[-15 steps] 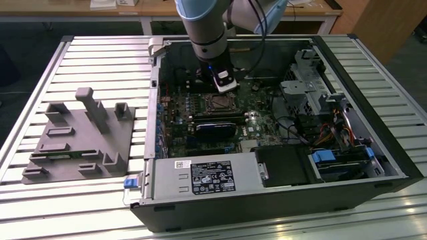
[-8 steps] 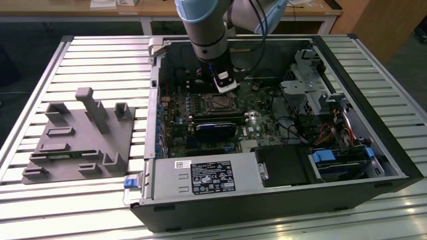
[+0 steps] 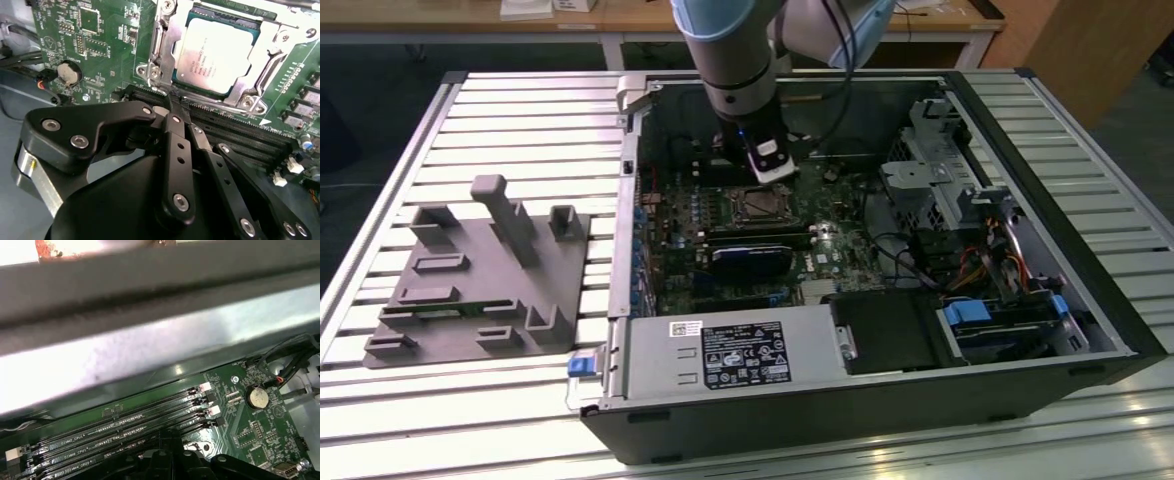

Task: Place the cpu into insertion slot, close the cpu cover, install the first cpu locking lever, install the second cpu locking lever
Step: 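Install the first cpu locking lever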

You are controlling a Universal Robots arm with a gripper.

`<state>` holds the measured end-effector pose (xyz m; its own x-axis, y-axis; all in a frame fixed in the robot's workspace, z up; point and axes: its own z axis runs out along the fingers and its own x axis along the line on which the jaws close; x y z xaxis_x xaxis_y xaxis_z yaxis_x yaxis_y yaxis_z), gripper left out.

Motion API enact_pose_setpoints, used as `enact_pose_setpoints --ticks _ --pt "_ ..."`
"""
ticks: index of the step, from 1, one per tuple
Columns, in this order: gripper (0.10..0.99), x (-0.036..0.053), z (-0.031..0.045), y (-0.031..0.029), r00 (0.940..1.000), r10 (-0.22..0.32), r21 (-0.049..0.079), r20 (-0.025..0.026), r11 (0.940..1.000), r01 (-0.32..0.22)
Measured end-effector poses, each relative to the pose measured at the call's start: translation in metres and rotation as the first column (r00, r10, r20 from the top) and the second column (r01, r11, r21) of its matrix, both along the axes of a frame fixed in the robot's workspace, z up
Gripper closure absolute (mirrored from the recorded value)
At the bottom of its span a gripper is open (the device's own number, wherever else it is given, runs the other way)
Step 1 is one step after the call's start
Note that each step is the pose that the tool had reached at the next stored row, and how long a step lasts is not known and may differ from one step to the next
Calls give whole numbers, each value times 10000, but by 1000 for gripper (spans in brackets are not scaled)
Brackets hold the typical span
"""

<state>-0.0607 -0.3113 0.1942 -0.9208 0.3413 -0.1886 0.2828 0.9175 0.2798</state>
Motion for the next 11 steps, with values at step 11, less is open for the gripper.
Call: enact_pose_setpoints --ticks 11 --pt "980 0 156 0 10000 0 1 1 10000 0"
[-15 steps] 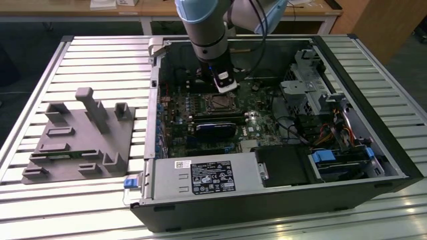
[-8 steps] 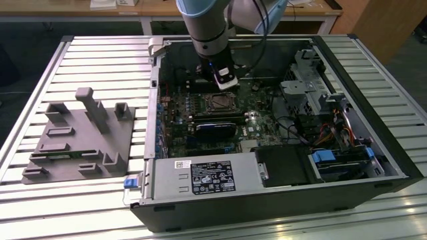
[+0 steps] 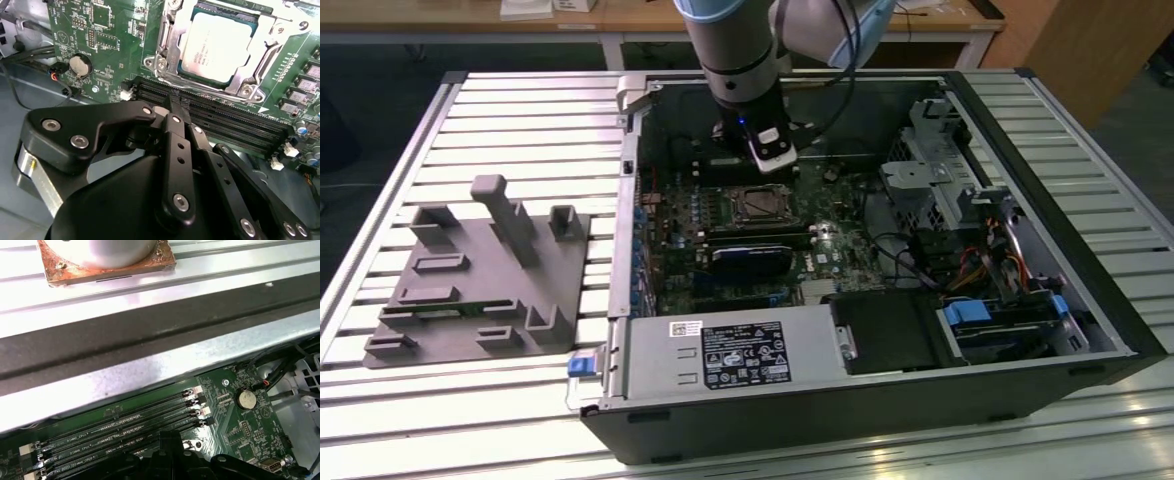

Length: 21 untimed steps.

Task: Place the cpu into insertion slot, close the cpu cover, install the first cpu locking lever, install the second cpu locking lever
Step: 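Install the first cpu locking lever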

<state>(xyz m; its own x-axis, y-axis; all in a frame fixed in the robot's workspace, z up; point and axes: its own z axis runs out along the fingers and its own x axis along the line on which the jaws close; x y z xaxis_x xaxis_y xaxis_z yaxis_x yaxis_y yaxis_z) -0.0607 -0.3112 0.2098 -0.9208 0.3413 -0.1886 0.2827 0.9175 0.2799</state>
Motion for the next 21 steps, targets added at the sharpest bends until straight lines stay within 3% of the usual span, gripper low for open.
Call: enact_pose_setpoints --ticks 6,9,14,21 --pt "980 2 2 0 10000 1 -10 -17 10000 -1" --pt "980 14 -1 0 9999 -1 -128 -144 9999 -1" --pt "980 53 -5 0 9988 -10 -410 -493 9992 -10" --pt "980 125 -5 -2 9941 -59 -1016 -1085 9948 -51"
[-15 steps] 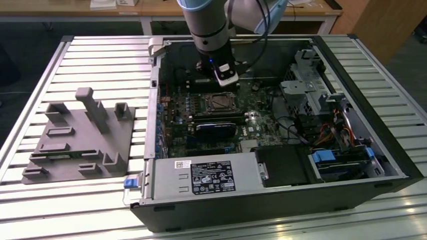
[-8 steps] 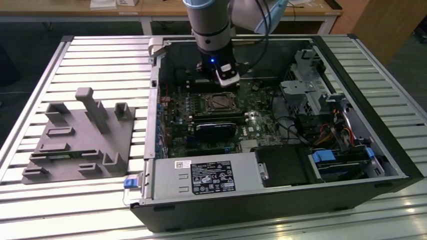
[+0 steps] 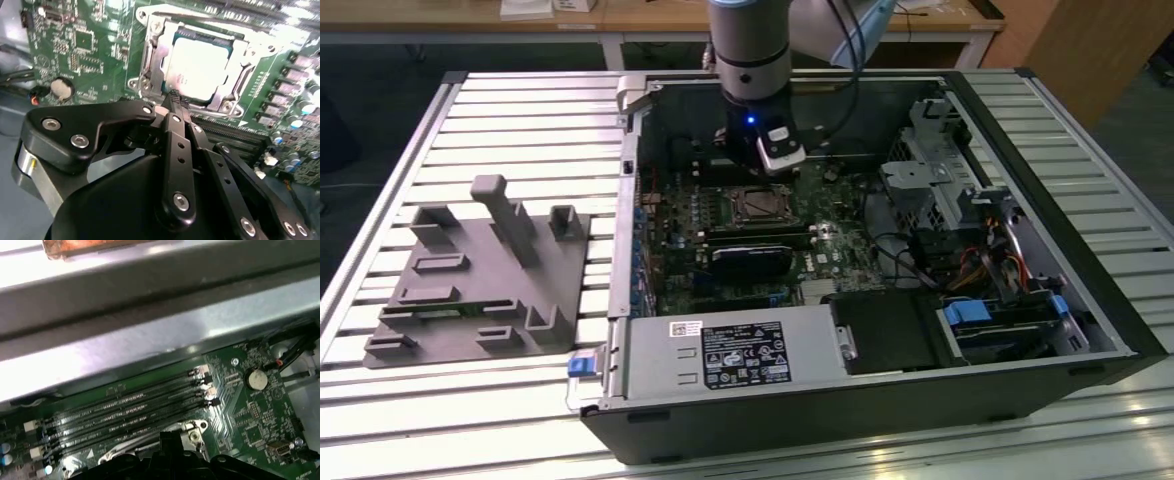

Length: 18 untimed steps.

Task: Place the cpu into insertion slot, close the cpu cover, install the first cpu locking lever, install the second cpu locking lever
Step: 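Install the first cpu locking lever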

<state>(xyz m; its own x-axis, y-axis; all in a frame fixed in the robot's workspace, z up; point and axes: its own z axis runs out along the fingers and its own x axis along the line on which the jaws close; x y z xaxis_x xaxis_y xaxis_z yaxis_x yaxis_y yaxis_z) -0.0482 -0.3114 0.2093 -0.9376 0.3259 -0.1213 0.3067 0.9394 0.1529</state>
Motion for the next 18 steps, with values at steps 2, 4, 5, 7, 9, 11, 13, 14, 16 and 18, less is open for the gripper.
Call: enact_pose_setpoints --ticks 2,4,5,7,9,11,13,14,16,18 --pt "980 17 0 -2 9999 -2 -175 -136 9998 -1" --pt "980 29 0 -7 9997 -6 -349 -240 9994 -2" --pt "980 33 0 -10 9996 -9 -426 -281 9991 -3" --pt "980 39 0 -18 9994 -15 -568 -348 9984 -5" --pt "980 45 0 -29 9992 -21 -688 -409 9976 -7" --pt "980 48 1 -45 9989 -27 -777 -458 9970 -9" --pt "980 49 0 -69 9988 -32 -817 -482 9967 -8" --pt "980 49 0 -82 9988 -33 -835 -490 9965 -8" --pt "980 50 -1 -102 9987 -38 -870 -503 9962 -6" --pt "980 50 -1 -110 9987 -40 -890 -504 9960 -5"
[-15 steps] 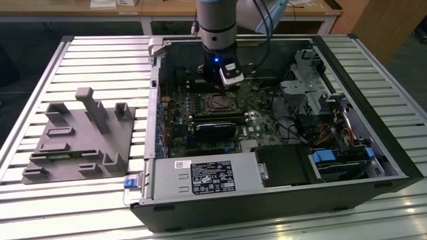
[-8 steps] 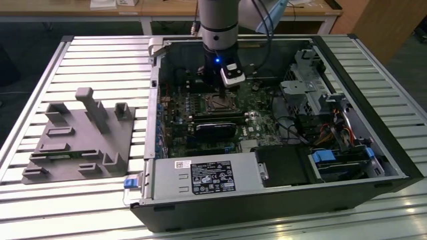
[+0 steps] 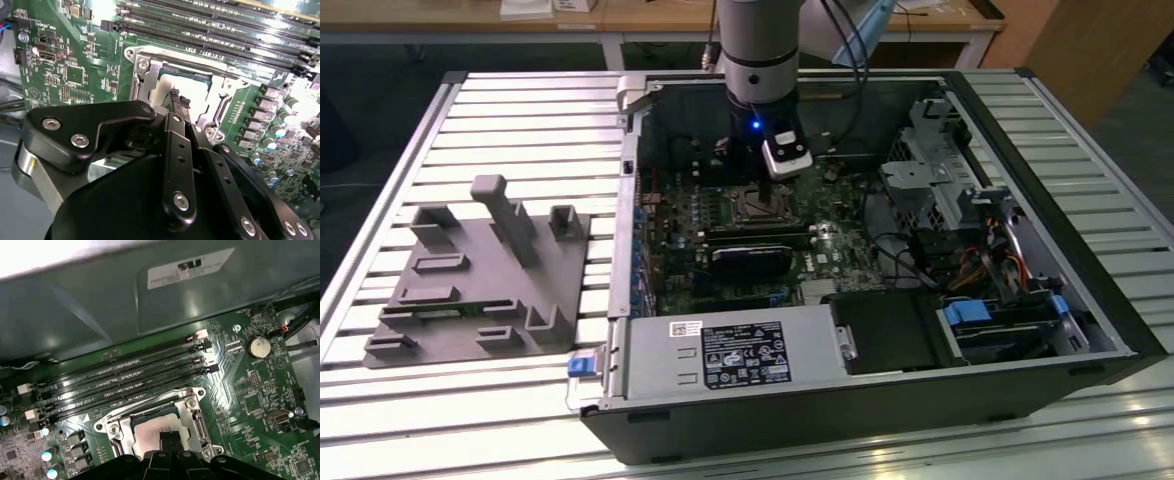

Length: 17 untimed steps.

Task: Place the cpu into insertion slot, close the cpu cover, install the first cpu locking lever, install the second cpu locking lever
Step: 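Install the first cpu locking lever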

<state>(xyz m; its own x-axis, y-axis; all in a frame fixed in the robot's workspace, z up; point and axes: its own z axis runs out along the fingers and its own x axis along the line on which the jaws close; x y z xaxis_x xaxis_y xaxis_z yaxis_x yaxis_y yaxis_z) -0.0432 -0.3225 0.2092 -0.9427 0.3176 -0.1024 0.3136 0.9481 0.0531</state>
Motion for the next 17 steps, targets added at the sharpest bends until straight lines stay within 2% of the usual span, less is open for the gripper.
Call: enact_pose_setpoints --ticks 8,17 --pt "980 0 10 -4 10000 0 -4 -1 10000 0" --pt "980 0 117 -4 10000 3 -3 0 10000 -3"
